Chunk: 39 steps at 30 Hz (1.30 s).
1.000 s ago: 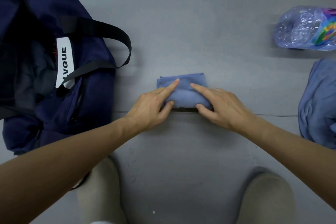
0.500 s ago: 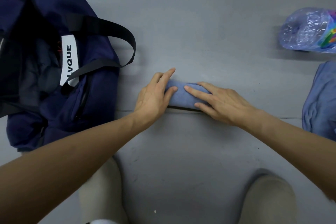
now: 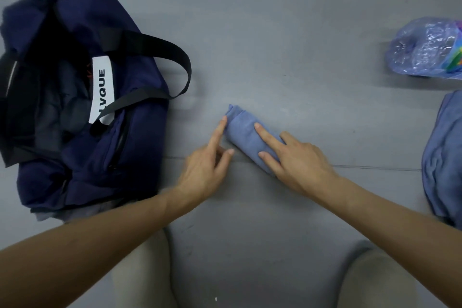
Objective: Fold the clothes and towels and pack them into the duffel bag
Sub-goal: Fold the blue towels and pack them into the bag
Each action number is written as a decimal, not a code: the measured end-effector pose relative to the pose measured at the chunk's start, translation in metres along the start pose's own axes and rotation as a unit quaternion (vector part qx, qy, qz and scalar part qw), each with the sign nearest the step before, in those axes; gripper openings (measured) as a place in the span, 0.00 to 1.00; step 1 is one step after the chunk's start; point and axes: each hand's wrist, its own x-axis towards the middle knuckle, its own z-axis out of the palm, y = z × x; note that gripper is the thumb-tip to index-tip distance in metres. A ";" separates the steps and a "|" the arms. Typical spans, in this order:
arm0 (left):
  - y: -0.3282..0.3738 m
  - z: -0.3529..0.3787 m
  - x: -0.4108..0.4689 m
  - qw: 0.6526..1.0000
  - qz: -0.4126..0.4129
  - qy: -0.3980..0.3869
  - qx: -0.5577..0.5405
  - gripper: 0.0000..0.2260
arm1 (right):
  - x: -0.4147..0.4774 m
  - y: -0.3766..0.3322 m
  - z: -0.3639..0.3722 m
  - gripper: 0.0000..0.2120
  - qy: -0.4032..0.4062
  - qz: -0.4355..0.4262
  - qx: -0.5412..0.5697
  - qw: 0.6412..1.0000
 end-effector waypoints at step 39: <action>-0.162 -0.232 -0.051 0.933 -0.097 0.330 0.102 0.14 | 0.135 -0.279 -0.107 0.32 0.004 -0.094 0.505 0.858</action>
